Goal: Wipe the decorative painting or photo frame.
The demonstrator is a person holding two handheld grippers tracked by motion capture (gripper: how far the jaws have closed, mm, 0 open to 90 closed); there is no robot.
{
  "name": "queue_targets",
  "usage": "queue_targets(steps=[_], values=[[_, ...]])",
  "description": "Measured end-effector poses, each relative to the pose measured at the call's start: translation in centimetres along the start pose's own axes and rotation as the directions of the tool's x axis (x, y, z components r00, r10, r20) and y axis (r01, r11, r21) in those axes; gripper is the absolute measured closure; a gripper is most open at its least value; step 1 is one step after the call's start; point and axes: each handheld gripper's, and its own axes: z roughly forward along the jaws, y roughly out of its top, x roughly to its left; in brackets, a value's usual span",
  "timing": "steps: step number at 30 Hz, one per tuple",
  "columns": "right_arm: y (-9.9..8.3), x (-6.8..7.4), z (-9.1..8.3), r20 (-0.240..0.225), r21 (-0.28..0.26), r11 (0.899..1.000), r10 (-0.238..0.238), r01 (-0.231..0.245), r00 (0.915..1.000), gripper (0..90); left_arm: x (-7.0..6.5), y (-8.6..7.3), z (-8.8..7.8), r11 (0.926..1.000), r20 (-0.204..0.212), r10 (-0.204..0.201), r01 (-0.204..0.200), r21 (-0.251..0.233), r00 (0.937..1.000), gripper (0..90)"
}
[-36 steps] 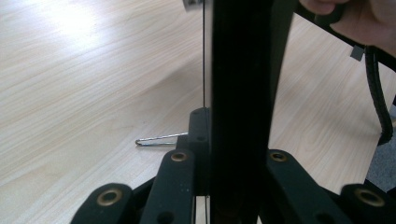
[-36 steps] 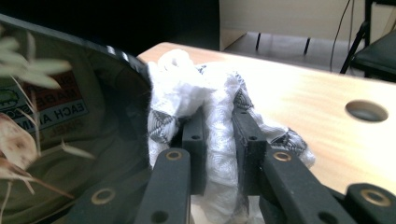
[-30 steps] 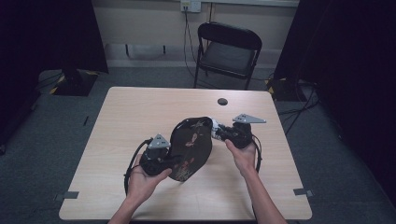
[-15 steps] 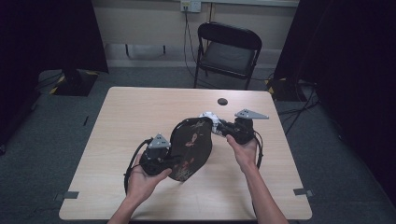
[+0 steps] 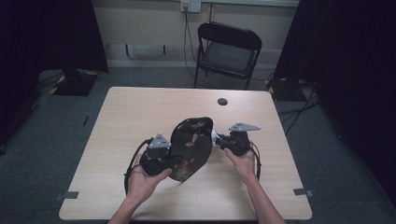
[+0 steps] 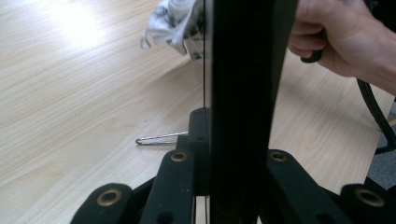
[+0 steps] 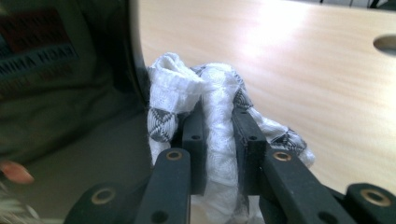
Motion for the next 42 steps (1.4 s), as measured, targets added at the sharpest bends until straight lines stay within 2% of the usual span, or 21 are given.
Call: queue_targets(steps=[5,10,17,21,25,27,31,34,37,39,42], values=[[-1.3,-0.4,0.4,0.0,0.031,0.999,0.012,-0.012,0.9999,78.1,0.0,0.0,0.0,1.0,0.001,0.0,0.0,0.001,1.0,80.7],[-1.9,-0.4,0.9,0.01,0.037,0.999,0.012,-0.012,0.9999,77.9,0.0,0.0,0.0,1.0,0.003,0.0,0.0,0.004,1.0,80.6],[-3.7,-0.1,1.8,0.011,0.078,0.997,-0.008,0.007,0.9999,77.8,0.1,0.0,-0.1,1.0,0.001,0.005,-0.005,0.009,1.0,80.7],[-3.8,0.2,1.9,0.027,0.087,0.995,-0.048,0.045,0.9985,77.4,0.2,0.0,-0.2,1.0,0.002,0.001,-0.001,0.003,1.0,80.7],[-4.5,0.3,2.3,0.013,0.112,0.992,-0.058,0.056,0.9982,77.1,0.3,-0.1,-0.2,1.0,0.002,0.002,-0.002,0.005,1.0,80.7],[-4.7,0.5,2.3,0.017,0.101,0.993,-0.058,0.056,0.9982,77.0,0.2,-0.1,-0.2,1.0,0.002,-0.006,0.006,0.005,1.0,80.7],[-4.9,0.3,2.3,0.006,0.094,0.995,-0.014,0.013,0.9999,76.5,0.2,-0.1,-0.2,1.0,0.0,-0.008,0.008,0.003,1.0,80.7],[-4.9,0.4,2.3,0.012,0.095,0.995,-0.013,0.012,0.9998,76.5,0.2,-0.1,-0.2,1.0,-0.001,-0.009,0.009,0.003,1.0,80.6],[-5.1,0.3,2.1,-0.012,0.097,0.994,0.042,-0.041,0.999,76.6,0.3,-0.2,-0.2,1.0,-0.003,-0.002,0.002,0.0,1.0,80.6],[-5.2,0.2,2.0,-0.016,0.098,0.994,0.043,-0.041,0.999,76.6,0.3,-0.2,-0.3,1.0,-0.002,-0.002,0.002,0.001,1.0,80.6],[-5.3,0.4,1.5,-0.02,0.105,0.994,0.011,-0.009,0.9997,76.2,0.3,-0.2,-0.3,1.0,0.0,-0.002,0.002,0.0,1.0,80.5]])
